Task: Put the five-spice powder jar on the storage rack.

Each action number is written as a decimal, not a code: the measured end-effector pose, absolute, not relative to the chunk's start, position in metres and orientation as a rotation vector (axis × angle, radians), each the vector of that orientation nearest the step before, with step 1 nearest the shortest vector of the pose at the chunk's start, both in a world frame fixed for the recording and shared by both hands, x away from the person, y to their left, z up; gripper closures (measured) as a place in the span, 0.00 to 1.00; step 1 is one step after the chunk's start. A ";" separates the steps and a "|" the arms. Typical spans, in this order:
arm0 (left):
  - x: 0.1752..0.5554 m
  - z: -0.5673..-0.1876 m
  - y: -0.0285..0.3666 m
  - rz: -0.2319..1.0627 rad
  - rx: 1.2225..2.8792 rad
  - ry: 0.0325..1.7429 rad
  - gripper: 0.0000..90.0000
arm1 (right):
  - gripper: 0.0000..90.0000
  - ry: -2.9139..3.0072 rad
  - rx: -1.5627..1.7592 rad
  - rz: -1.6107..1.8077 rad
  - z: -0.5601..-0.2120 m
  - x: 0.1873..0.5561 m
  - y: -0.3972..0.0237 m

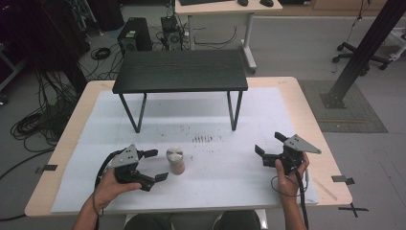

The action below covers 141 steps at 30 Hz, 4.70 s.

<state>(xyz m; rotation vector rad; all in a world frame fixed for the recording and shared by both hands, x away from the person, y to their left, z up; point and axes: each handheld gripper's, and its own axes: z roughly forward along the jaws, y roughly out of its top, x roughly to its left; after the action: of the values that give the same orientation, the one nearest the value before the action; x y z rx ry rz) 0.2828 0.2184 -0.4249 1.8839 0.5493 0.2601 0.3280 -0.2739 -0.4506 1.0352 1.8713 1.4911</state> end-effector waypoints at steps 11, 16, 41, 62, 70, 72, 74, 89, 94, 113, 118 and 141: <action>0.286 -0.427 0.212 0.249 1.882 0.542 0.09 | 0.03 1.872 1.034 1.493 -0.451 0.328 -0.274; 0.288 -0.427 0.210 0.246 1.884 0.536 0.09 | 0.03 1.871 1.035 1.495 -0.451 0.328 -0.274; 0.295 -0.431 0.200 0.226 1.889 0.520 0.09 | 0.03 1.873 1.033 1.493 -0.450 0.328 -0.274; 0.302 -0.436 0.193 0.213 1.889 0.522 0.08 | 0.03 1.873 1.033 1.497 -0.451 0.328 -0.275; 0.304 -0.434 0.190 0.216 1.887 0.521 0.08 | 0.03 1.869 1.032 1.500 -0.450 0.327 -0.275; 0.305 -0.434 0.190 0.218 1.886 0.520 0.08 | 0.03 1.868 1.034 1.501 -0.450 0.327 -0.275; 0.305 -0.434 0.189 0.218 1.885 0.518 0.08 | 0.03 1.867 1.033 1.500 -0.450 0.327 -0.275; 0.307 -0.436 0.185 0.212 1.890 0.519 0.08 | 0.03 1.868 1.033 1.502 -0.450 0.327 -0.275; 0.308 -0.437 0.183 0.215 1.892 0.526 0.08 | 0.03 1.870 1.030 1.503 -0.450 0.327 -0.275; 0.309 -0.435 0.182 0.223 1.887 0.526 0.08 | 0.03 1.869 1.030 1.505 -0.450 0.327 -0.275; 0.309 -0.435 0.181 0.224 1.885 0.525 0.08 | 0.03 1.867 1.032 1.505 -0.450 0.327 -0.276; 0.309 -0.436 0.183 0.227 1.880 0.532 0.08 | 0.03 1.867 1.033 1.500 -0.450 0.327 -0.276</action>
<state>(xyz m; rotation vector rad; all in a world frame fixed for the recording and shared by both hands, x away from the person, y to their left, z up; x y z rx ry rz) 0.3092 0.1832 -0.4359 1.8802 0.5325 0.2267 0.3267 -0.2756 -0.4500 1.0334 1.8666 1.4999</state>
